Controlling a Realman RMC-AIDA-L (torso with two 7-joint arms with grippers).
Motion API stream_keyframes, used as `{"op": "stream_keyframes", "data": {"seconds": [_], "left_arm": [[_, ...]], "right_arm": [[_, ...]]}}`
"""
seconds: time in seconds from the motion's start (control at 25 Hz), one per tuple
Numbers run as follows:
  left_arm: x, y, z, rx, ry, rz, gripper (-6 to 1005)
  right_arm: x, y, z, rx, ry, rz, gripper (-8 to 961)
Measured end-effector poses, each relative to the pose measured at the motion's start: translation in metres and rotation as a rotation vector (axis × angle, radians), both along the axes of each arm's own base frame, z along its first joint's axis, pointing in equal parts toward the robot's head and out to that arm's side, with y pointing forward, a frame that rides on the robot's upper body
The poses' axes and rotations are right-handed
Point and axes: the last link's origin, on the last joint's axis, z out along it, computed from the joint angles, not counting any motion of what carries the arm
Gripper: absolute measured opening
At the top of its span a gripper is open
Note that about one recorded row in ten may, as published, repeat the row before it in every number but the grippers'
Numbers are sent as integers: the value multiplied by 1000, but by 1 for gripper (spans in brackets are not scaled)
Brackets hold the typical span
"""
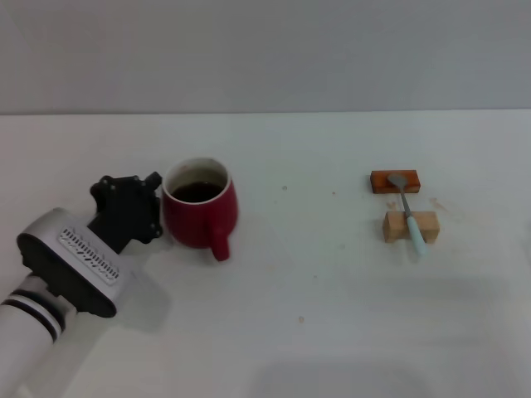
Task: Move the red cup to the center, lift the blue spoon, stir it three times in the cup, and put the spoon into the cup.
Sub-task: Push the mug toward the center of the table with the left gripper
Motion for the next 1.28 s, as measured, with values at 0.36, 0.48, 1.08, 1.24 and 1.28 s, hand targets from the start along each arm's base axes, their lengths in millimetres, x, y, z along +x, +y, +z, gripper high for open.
{"op": "stream_keyframes", "data": {"seconds": [0.36,0.48,1.08,1.24,1.28], "left_arm": [[12,-2,-10,-34,-21,-32,-2],[15,-3,-13,-44,-29,-42,-2],[22,-7,-20,-74,-28,-69,-1],[11,-5,-12,-50,-2,-44,-2],[11,-5,-12,-49,-2,-43,-2]], "right_arm": [[0,-2,0,6,-2,1,826],[1,-3,0,6,-3,0,826],[1,-7,0,7,-6,1,825],[2,-7,1,10,-7,-1,825],[2,-8,1,10,-7,-2,825]]}}
